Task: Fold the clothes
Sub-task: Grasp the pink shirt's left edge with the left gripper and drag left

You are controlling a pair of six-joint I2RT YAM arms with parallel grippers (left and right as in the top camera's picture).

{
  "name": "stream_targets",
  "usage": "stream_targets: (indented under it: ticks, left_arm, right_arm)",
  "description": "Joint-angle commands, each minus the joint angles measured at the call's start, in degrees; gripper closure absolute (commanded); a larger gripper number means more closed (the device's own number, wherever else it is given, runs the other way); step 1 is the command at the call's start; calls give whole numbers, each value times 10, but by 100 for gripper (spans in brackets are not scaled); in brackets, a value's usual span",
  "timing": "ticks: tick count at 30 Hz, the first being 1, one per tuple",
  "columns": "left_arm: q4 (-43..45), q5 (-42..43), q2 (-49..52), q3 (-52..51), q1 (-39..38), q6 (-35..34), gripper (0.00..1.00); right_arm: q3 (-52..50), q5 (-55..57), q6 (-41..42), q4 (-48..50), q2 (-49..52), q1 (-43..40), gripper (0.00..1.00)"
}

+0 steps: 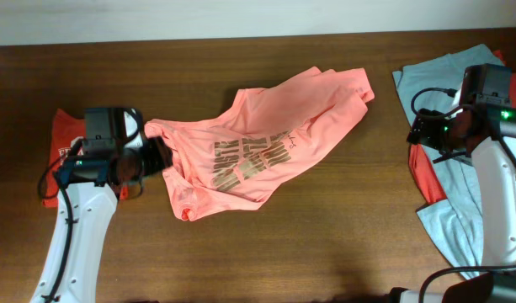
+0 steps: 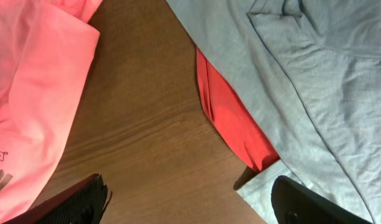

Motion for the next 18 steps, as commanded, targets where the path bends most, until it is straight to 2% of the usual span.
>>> stream_targets:
  ticks: [1,3,7,11,18]
  left_arm:
    - [-80,10,3,-7,-7,9,41]
    - [-117,11,3,-27,-20,9,42]
    - [-121,14,3,-80,-55,9,41]
    - [-81,4,3,-123,-88,9,28]
    - [5,-119,3,-158,-114,9,26]
  right_arm:
    - [3,-1,3,0,-5,-3,10]
    - [3,-1,3,0,-5,-3,10]
    - [3,-1,3,0,-5,-3,10]
    - [3,-1,3,0,-5,-3,10]
    - [3,-1,3,0,-5,-3,10]
